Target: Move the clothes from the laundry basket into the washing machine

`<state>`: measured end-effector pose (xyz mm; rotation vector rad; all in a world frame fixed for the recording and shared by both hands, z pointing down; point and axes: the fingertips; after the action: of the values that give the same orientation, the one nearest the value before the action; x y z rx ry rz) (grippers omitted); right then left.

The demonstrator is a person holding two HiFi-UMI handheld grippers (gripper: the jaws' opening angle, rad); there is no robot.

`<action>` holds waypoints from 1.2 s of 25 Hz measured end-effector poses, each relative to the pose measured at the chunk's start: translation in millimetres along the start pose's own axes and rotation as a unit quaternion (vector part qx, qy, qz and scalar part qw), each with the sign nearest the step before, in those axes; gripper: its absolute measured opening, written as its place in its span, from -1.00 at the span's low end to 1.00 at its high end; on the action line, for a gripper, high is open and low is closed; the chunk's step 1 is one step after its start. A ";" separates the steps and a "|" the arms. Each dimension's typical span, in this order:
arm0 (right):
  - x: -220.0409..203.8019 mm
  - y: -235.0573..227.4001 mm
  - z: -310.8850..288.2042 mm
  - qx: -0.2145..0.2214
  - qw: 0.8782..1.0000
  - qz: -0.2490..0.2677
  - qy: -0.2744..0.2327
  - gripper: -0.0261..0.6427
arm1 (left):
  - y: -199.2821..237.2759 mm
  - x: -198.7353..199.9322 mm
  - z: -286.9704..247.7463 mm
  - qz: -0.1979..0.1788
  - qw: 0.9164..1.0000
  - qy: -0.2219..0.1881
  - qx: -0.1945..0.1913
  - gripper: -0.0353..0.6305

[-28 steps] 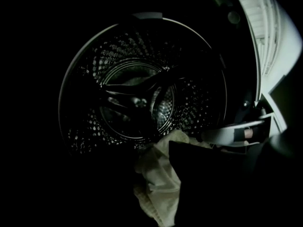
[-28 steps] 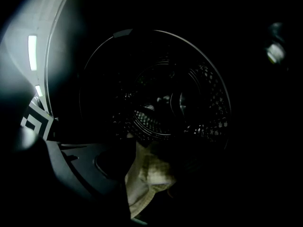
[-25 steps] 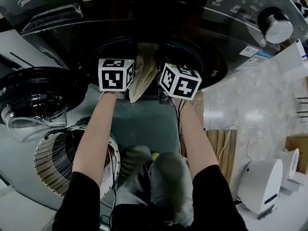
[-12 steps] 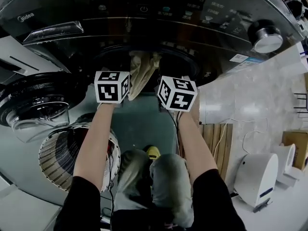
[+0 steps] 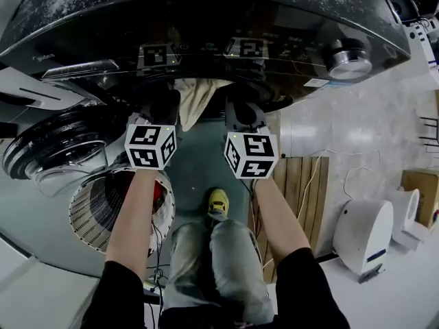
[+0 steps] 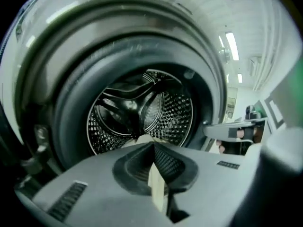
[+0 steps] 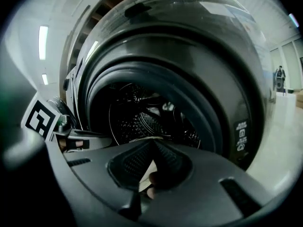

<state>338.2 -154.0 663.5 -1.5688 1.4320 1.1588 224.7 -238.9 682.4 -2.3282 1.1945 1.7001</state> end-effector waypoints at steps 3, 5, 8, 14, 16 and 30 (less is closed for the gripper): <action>9.8 0.9 24.3 0.006 1.000 -0.005 0.000 -0.91 | -12.3 6.0 20.9 0.001 1.000 0.000 0.003 -0.86; 19.8 -0.3 40.2 0.005 1.000 -0.016 0.000 -0.91 | -20.5 12.8 35.4 0.002 1.000 0.000 0.004 -0.86; 38.7 -2.3 59.2 0.000 1.000 -0.026 -0.002 -0.91 | -30.5 25.8 56.6 0.005 1.000 -0.005 0.005 -0.86; 84.9 -3.3 90.6 0.000 0.999 -0.034 -0.007 -0.91 | -50.0 52.7 96.7 0.009 1.000 -0.006 0.011 -0.86; 101.6 -2.6 101.1 -0.001 0.999 -0.038 -0.011 -0.91 | -58.0 62.7 109.2 0.012 1.000 -0.008 0.009 -0.86; 198.3 -0.9 178.3 -0.021 0.998 -0.054 -0.023 -0.91 | -105.2 157.1 196.0 -0.030 0.999 -0.037 0.017 -0.86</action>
<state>309.0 -59.4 415.8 -1.6178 1.2844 1.1609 146.1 -167.7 431.5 -2.2370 1.1219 1.7164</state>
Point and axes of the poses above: the fingertips, and each gripper's own axes: z backward along the fingers, y to its left, x out of its top, and after that the axes turned 15 degrees about z, right-handed
